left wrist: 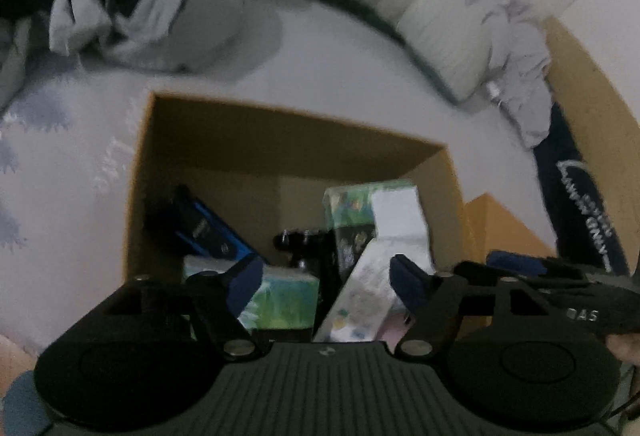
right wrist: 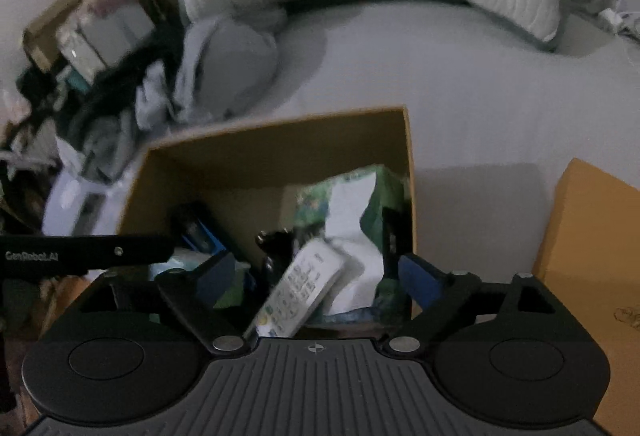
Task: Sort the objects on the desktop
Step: 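Open both grippers to drop the white remote into the cardboard box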
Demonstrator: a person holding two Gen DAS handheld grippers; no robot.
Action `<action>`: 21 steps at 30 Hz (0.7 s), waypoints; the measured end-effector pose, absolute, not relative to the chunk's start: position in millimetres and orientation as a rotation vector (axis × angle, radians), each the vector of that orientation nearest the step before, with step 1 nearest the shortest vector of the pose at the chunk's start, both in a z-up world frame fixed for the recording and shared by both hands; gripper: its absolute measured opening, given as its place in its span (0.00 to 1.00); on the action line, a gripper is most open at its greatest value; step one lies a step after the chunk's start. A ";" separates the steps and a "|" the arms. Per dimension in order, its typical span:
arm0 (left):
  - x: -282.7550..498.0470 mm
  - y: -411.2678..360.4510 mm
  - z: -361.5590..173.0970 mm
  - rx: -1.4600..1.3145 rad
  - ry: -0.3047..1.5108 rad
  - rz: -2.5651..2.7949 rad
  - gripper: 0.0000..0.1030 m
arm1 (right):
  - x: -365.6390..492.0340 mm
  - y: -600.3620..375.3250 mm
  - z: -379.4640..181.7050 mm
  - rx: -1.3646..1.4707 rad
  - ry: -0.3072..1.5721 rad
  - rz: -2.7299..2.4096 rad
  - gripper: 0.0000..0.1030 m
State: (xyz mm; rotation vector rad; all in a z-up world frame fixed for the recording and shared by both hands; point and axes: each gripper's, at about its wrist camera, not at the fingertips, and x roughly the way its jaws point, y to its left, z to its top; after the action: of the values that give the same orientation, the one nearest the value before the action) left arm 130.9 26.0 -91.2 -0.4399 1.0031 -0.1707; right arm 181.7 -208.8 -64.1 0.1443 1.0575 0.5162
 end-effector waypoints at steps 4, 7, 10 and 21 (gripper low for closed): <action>112.8 36.5 -62.1 -0.450 0.914 -0.196 0.86 | 166.4 -227.6 -34.1 0.203 0.984 0.530 0.96; 98.3 39.2 -39.6 -0.432 0.841 -0.236 0.87 | 154.8 -241.2 -8.8 0.243 0.921 0.536 0.99; 78.8 38.2 -17.5 -0.404 0.760 -0.291 1.00 | 140.8 -253.2 15.4 0.287 0.857 0.543 1.00; 7.4 30.3 37.2 -0.261 0.485 -0.310 1.00 | 82.7 -278.0 68.0 0.296 0.657 0.500 1.00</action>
State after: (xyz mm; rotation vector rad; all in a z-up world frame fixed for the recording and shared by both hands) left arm 7.4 30.3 37.2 -0.2610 0.4855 -0.3097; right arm 82.7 -278.0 68.0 0.2957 0.6571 0.5003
